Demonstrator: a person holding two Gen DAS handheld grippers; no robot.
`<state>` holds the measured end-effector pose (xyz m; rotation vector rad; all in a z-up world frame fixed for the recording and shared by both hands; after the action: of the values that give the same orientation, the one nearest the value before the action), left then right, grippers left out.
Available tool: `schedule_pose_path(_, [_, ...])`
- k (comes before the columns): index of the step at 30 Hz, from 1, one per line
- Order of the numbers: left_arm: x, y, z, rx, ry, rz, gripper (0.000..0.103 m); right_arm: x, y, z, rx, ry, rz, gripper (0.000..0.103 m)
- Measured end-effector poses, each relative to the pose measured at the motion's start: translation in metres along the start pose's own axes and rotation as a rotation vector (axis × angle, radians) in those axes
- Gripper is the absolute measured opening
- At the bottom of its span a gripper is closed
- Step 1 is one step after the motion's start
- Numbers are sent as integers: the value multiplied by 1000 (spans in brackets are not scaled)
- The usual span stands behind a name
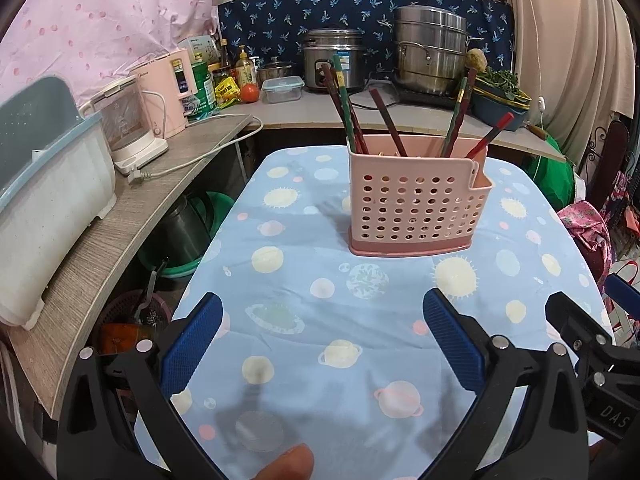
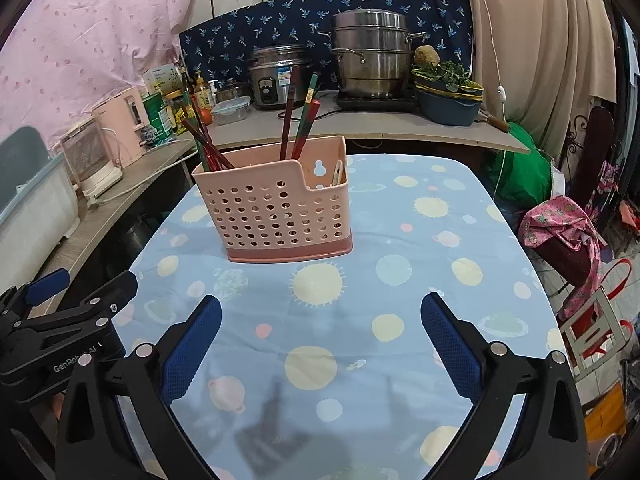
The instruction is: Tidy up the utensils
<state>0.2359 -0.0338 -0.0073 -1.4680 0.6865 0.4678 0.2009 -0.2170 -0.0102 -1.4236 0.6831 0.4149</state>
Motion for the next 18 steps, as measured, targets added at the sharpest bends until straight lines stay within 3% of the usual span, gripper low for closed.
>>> schedule_pose_path(18, [4,9,3,6,-14,5,96,4,9,8,-36,31,4,96])
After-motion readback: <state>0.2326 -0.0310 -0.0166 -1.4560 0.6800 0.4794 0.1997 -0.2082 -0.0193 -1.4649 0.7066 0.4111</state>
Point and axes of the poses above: each gripper's, at about its wrist camera, not at the fingertips, and x roughly the way its jaws point, z to its left, y to its underside, the point moved 10 cm from there along x, roughly the way its jaws point, and after that the axes turned 6 degrees about y, right-handed, at the moved point
